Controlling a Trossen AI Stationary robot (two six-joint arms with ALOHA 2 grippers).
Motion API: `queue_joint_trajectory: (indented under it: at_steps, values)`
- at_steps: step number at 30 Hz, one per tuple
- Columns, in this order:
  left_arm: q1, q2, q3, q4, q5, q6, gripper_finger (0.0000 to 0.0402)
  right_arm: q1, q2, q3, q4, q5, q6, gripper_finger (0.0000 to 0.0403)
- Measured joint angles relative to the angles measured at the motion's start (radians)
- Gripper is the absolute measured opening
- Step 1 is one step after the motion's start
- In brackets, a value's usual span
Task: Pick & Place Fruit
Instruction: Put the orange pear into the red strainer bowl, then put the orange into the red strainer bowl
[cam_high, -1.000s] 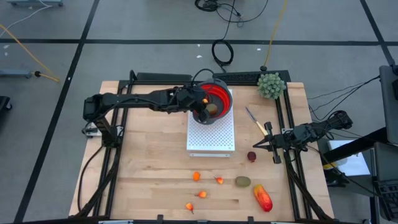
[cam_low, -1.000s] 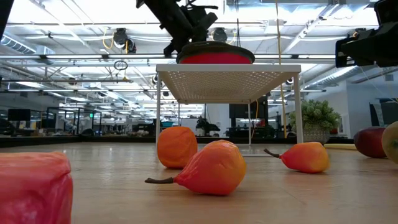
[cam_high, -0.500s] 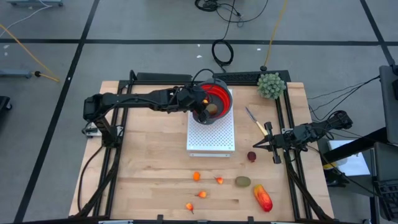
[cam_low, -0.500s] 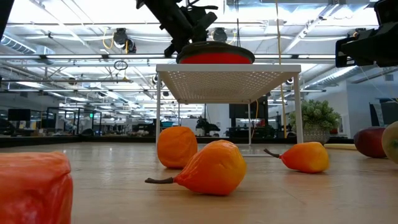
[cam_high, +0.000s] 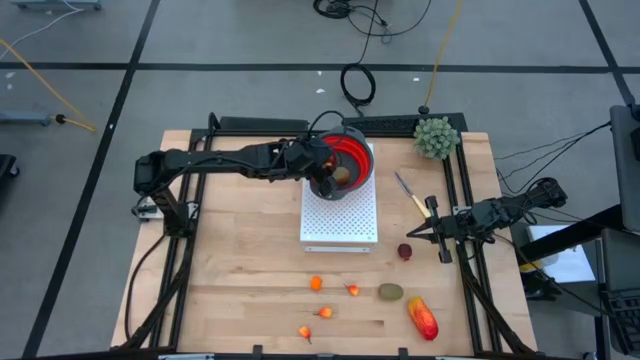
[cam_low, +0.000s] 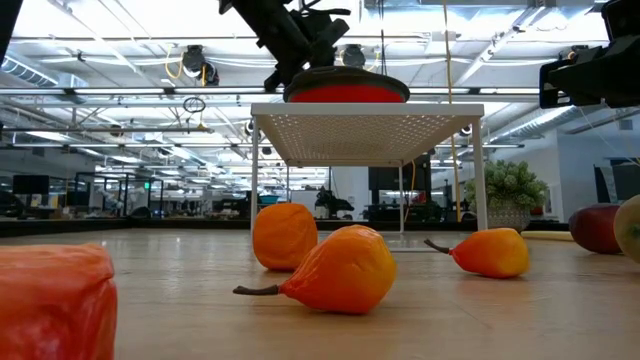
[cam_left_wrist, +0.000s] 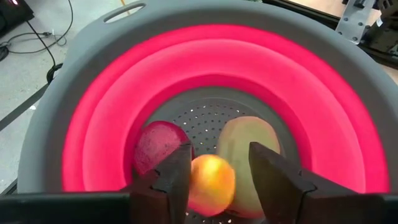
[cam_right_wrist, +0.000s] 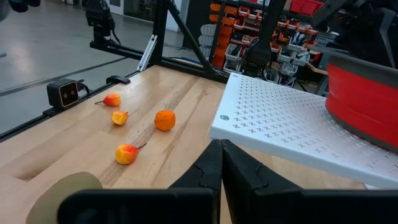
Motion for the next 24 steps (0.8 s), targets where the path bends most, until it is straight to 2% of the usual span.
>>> queue_joint_trajectory:
  at_steps: [14,24]
  values:
    - [-0.008,-0.005,0.0,0.002,0.0,0.004,0.018,0.0,0.0,0.0,0.0,0.0,0.0,0.0]
    - [-0.05,-0.112,0.0,0.034,-0.011,0.039,0.0179,0.0,0.0,0.0,-0.001,0.0,0.0,0.0]
